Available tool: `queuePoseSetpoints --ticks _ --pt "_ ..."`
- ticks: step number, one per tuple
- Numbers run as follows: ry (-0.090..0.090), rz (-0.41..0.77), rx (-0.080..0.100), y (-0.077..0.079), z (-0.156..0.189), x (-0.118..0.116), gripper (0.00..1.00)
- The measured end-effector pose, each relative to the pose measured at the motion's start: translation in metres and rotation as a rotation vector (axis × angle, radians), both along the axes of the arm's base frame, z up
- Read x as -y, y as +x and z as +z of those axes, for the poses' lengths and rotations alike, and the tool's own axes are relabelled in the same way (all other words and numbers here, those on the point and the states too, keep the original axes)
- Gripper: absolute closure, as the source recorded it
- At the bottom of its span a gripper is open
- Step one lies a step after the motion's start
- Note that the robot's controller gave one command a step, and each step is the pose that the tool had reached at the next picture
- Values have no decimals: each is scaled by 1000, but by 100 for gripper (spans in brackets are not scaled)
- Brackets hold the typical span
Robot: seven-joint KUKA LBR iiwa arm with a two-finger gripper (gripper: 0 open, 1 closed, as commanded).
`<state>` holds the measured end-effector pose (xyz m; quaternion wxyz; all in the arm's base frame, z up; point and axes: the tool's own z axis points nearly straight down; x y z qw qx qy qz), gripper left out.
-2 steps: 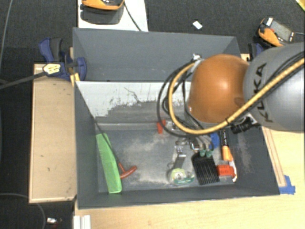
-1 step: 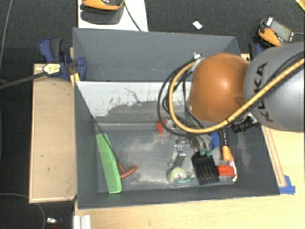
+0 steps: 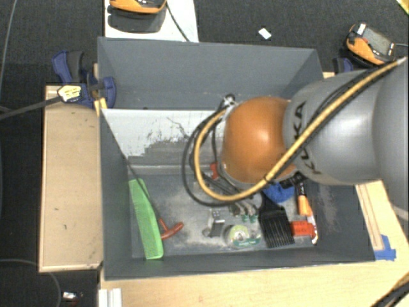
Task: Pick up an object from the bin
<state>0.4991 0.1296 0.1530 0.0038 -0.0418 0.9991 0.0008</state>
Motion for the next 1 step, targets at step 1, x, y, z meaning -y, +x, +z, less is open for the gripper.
queuePoseSetpoints --ticks 1 --pt "2 -77 6 -5 9 -53 0"
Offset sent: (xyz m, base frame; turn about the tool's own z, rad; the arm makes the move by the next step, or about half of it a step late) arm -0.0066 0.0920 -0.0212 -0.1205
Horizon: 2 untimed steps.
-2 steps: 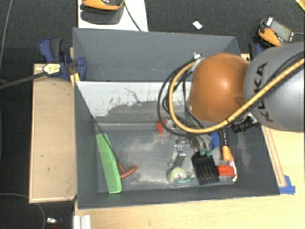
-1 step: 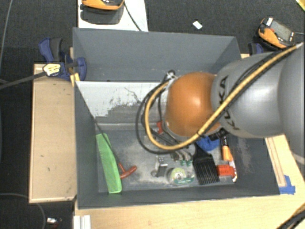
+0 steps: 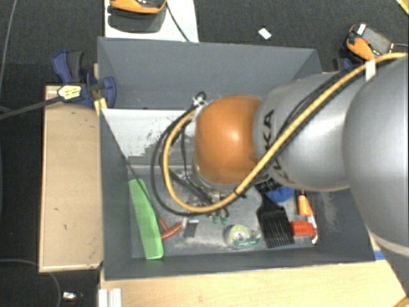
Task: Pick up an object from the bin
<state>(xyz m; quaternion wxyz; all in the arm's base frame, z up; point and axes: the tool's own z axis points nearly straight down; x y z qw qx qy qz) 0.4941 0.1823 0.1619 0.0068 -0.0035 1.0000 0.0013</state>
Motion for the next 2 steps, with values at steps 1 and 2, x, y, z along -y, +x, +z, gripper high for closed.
queuePoseSetpoints --ticks 1,2 --pt "-3 202 -9 -2 -31 -41 0" --pt "0 168 6 -2 -91 -31 0"
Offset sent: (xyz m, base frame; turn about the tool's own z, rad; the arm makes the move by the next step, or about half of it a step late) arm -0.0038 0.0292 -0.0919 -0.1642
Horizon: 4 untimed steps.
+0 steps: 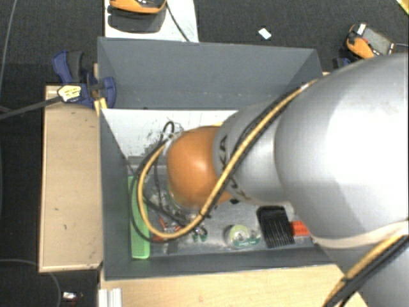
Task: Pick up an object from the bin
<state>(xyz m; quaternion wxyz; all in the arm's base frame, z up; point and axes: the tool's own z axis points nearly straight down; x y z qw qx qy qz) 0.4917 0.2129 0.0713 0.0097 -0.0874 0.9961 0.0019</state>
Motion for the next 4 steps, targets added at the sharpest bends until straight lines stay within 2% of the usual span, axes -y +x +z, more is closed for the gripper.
queuePoseSetpoints --ticks 1,2,3,4 --pt "1 50 -2 14 -1 20 100" --pt "1 49 -2 14 -1 20 100" --pt "-3 47 -12 11 23 21 100" --pt "2 45 1 14 52 20 100"
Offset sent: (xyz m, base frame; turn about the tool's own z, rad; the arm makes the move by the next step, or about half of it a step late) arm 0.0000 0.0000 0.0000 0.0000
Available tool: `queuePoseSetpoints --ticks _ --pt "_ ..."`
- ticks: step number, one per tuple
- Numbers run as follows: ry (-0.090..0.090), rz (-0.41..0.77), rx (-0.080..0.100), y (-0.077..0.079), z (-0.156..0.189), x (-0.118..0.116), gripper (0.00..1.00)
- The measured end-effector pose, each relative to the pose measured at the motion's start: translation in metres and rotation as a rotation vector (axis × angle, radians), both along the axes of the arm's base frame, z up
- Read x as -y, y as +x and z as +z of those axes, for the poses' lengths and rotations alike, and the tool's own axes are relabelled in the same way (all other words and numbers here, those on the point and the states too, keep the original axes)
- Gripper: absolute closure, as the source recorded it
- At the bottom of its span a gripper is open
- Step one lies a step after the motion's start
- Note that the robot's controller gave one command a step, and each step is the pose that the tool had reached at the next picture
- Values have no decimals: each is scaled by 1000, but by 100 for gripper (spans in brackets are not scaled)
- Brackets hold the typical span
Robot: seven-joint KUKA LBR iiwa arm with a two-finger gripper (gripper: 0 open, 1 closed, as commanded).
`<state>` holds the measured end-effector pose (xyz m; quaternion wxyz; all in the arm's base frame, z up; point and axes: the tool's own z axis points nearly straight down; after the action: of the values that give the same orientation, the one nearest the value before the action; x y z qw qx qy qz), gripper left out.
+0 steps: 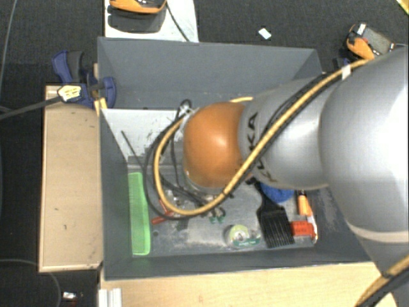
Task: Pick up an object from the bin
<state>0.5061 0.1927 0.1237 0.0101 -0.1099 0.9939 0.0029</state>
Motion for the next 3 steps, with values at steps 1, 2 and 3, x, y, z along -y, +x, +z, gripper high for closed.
queuePoseSetpoints --ticks 1,2,3 --pt "0 -2 -1 0 6 0 100" --pt "1 -4 1 0 12 0 100" --pt "0 -7 -2 -1 30 0 100"
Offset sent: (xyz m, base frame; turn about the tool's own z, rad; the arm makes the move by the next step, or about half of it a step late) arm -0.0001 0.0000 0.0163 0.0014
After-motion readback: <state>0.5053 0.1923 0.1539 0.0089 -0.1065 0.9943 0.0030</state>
